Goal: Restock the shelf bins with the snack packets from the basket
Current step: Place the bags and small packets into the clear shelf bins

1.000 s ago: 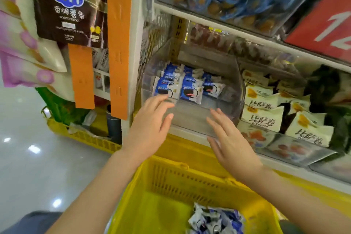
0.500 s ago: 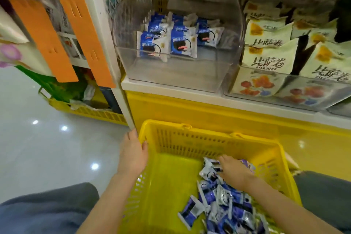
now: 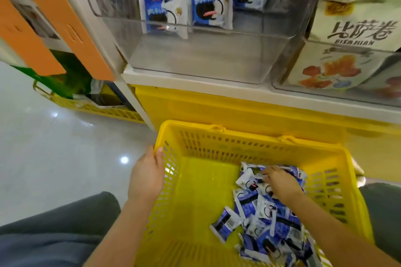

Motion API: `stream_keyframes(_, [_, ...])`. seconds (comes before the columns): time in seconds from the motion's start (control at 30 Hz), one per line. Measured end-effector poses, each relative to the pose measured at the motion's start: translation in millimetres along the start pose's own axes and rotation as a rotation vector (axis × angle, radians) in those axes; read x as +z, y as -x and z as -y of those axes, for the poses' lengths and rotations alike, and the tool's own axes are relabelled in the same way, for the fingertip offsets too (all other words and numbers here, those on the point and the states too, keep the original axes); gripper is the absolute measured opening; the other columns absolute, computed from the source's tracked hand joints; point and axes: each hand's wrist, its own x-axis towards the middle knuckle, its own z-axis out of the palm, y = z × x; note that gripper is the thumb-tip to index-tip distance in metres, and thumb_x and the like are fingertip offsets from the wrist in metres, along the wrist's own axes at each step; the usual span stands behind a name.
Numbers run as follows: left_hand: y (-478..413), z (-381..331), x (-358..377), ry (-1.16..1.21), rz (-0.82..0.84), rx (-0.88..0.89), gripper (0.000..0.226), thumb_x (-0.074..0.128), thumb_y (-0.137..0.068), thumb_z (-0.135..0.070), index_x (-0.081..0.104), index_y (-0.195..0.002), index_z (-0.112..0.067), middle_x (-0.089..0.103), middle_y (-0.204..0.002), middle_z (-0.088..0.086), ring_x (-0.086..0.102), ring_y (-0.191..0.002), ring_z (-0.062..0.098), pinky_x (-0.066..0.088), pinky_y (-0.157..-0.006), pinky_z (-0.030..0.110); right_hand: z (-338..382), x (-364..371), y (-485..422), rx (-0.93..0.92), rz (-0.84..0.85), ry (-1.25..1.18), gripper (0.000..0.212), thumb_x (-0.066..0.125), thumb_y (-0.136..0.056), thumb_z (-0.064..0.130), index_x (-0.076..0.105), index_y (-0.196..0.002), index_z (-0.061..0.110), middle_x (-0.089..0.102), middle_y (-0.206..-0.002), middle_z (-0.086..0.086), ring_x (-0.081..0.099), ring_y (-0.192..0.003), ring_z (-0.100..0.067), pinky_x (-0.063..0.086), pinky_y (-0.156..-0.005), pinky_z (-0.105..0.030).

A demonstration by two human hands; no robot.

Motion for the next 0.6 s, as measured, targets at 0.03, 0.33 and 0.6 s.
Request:
stream_keyframes(0.03, [0,0,0,-0.004,-0.005,0.002,0.029,0.027,-0.099,-0.038,0.041,-0.087,-0.015,0.060,-0.083,0.017,0.055,-0.077,0.036,0.032,-0.061,0.035,1,-1,-2,0.018,-0.008,0.011,0.041,0.047,-0.095,0.002,0.044,-0.134,0.014,0.044,-0.139,-0.008,0.053,-0.115,-0.023,0.048,-0.092,-0.031])
stream_keyframes(0.33, [3,-7,-1,-0.061,0.012,-0.080,0.043,0.030,-0.099,-0.031,0.039,-0.134,-0.007,0.054,-0.124,0.022,0.049,-0.112,0.039,0.040,-0.088,0.044,13,-33,16,-0.108,-0.268,-0.103,0.016,0.043,-0.098,0.022,0.056,-0.108,0.020,0.063,-0.110,0.001,0.061,-0.087,-0.018,0.046,-0.070,-0.028])
stream_keyframes(0.6, [45,-63,3,0.197,0.184,0.291,0.058,0.044,-0.094,-0.034,0.023,-0.145,-0.014,0.036,-0.145,0.005,0.034,-0.133,0.019,0.030,-0.109,0.035,49,-72,68,-0.383,-0.332,-0.302,0.023,0.044,-0.099,0.028,0.062,-0.107,0.016,0.063,-0.076,0.001,0.050,-0.054,-0.009,0.033,-0.048,-0.016])
